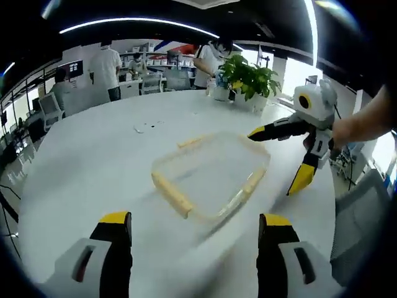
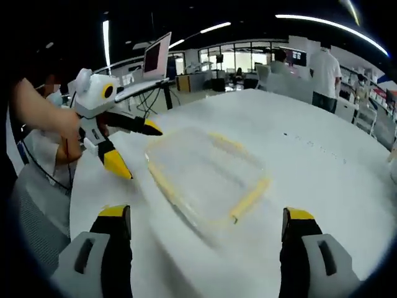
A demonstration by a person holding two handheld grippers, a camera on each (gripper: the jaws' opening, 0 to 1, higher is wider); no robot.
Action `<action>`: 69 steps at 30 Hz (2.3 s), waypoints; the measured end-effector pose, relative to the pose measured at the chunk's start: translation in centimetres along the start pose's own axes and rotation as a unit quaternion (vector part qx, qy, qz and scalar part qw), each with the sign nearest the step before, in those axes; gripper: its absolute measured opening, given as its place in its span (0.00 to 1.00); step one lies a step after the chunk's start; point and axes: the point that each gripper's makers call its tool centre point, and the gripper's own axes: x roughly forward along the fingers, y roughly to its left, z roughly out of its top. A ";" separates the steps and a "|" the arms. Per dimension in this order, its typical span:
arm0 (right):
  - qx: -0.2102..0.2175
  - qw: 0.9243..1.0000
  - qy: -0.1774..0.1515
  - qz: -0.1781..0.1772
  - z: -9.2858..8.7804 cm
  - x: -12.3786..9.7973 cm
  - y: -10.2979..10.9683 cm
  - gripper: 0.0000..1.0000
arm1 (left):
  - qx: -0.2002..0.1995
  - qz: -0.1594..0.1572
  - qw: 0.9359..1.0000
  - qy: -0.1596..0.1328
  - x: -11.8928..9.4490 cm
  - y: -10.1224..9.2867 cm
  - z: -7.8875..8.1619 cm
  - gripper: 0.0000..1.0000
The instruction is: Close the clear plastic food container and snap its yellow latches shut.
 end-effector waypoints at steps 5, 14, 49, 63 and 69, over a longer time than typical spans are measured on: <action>-0.002 1.000 -0.005 -0.005 0.3 -1.1 0.1 0.97 | -0.031 0.012 0.999 -0.015 -1.6 0.1 0.6 0.79; -0.030 1.000 -0.008 -0.001 0.3 -5.0 1.0 0.94 | -0.066 0.028 0.997 -0.032 -4.6 0.0 0.6 0.79; 0.074 0.994 -0.060 -0.050 -3.2 -14.3 3.2 0.87 | -0.125 0.055 0.988 -0.067 -12.3 -3.4 -3.2 0.75; 0.112 0.988 -0.079 -0.070 -3.4 -16.4 4.3 0.88 | -0.154 0.070 0.982 -0.079 -14.8 -4.3 -4.3 0.74; 0.142 0.982 -0.100 -0.070 -3.3 -17.0 5.4 0.89 | -0.166 0.086 0.979 -0.087 -15.8 -4.7 -5.3 0.69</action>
